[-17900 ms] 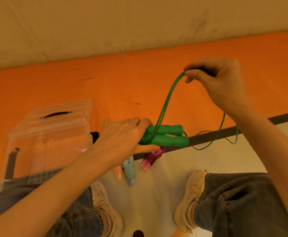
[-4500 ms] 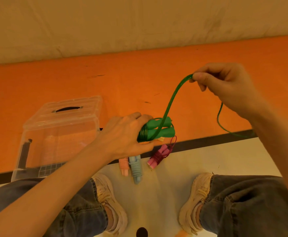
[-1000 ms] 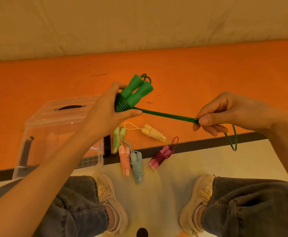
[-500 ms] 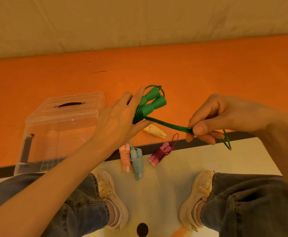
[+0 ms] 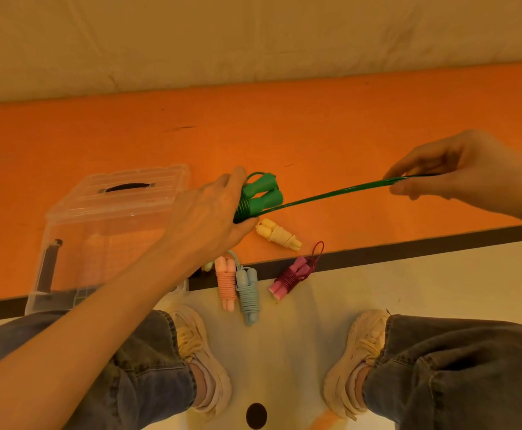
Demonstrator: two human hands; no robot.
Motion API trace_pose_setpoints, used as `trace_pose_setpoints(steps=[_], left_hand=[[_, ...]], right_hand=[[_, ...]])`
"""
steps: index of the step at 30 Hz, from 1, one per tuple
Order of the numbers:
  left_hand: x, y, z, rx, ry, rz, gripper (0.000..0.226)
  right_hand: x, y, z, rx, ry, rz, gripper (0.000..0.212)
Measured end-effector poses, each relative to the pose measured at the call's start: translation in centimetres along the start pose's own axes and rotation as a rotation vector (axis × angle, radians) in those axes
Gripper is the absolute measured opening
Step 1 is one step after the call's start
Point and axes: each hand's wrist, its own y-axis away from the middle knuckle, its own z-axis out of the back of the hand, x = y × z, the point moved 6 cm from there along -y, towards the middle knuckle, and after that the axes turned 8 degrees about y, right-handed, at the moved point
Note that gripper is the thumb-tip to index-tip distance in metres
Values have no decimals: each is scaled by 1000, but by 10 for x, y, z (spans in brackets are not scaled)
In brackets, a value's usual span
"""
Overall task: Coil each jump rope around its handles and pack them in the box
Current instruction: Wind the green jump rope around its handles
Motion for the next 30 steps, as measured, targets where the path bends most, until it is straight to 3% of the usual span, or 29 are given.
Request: trace_pose_setpoints(steps=[3, 8, 12, 21, 30], left_hand=[[-3, -1, -2, 27, -22, -46, 45], [-8, -3, -10, 142, 79, -115, 43], [-24, 1, -12, 207, 96, -192, 63], [-55, 18, -13, 201, 242, -452, 50], [-56, 18, -6, 187, 349, -403, 61]], right_hand=[[1, 3, 11, -127, 2, 51, 23], [28, 1, 17, -477, -6, 238, 10], [36, -12, 12, -582, -65, 261, 9], [20, -61, -15, -537, -124, 143, 4], [0, -77, -30, -468, -124, 53, 6]])
